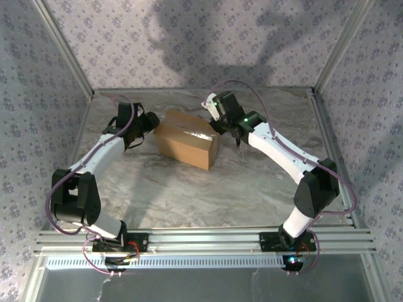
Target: Unpack the express box
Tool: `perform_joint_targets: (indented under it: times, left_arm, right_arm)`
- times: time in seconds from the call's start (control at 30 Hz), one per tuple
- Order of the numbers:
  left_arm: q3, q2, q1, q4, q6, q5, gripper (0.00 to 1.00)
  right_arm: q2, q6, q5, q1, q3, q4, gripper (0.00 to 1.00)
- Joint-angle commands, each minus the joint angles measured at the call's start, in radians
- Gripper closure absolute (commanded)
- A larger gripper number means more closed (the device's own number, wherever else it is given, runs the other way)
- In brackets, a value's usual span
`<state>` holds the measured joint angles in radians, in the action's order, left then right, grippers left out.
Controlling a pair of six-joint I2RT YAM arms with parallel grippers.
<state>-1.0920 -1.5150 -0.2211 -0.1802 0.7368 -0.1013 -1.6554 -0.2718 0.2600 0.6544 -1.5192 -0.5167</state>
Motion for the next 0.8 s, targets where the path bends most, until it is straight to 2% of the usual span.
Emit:
perform_joint_targets:
  times: [0.0,0.27,0.57,0.77]
  left_arm:
    - [-0.006,-0.018,-0.020,0.014,-0.021,-0.008,0.52]
    - [-0.017,-0.059,-0.090,0.047,0.000,-0.002,0.52]
    - [-0.024,-0.085,-0.177,0.093,0.024,0.007,0.53]
    - [0.001,-0.050,-0.187,0.099,0.011,0.049,0.54]
  right_arm:
    - [-0.002,-0.026,0.036,0.028,-0.005,0.024,1.00]
    - [0.060,0.058,0.039,0.093,0.046,-0.022,1.00]
    - [0.147,0.187,0.147,0.170,0.119,-0.120,1.00]
    - [0.195,0.233,0.196,0.172,0.146,-0.155,1.00]
